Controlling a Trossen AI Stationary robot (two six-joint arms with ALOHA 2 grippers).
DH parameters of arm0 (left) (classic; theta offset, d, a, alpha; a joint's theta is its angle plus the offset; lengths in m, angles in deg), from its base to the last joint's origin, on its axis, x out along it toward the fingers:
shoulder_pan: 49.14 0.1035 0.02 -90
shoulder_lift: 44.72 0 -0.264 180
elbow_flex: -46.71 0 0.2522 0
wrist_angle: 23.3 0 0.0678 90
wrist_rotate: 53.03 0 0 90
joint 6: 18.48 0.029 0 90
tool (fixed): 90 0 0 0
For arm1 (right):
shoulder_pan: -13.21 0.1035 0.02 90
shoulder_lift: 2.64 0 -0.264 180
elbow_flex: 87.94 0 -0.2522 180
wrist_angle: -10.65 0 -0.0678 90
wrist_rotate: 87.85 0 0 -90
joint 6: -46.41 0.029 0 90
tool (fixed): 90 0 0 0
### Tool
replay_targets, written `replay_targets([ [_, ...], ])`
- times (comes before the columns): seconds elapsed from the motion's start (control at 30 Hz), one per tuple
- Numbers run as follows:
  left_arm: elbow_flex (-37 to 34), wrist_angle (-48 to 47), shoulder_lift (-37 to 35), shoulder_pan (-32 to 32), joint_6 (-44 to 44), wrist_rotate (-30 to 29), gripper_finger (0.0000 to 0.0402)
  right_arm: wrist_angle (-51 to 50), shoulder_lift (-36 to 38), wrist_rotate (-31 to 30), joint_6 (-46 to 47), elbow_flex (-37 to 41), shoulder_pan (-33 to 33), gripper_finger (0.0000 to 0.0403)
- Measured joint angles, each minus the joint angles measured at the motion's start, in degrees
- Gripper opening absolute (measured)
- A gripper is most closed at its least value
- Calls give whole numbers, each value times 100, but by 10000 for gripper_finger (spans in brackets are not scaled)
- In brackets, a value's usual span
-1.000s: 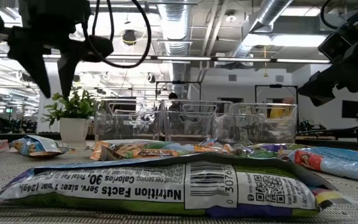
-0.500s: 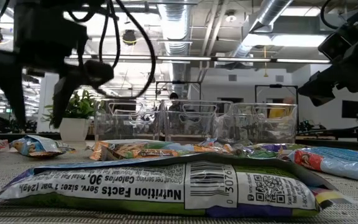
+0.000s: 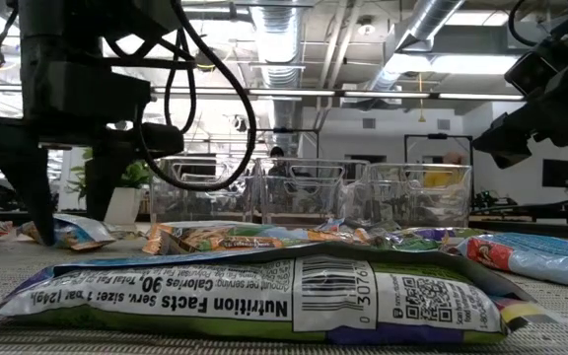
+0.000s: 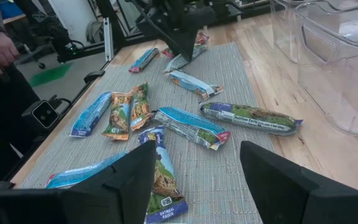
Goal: Pick and place Granola Bars by type
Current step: Put the yellow granola bar into the middle transparent bin
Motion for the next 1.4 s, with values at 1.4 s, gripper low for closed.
replay_targets([
  [1.4,658,3702,-37,613,-2159,1176,51,1,0,-1,0,1,1,226],
])
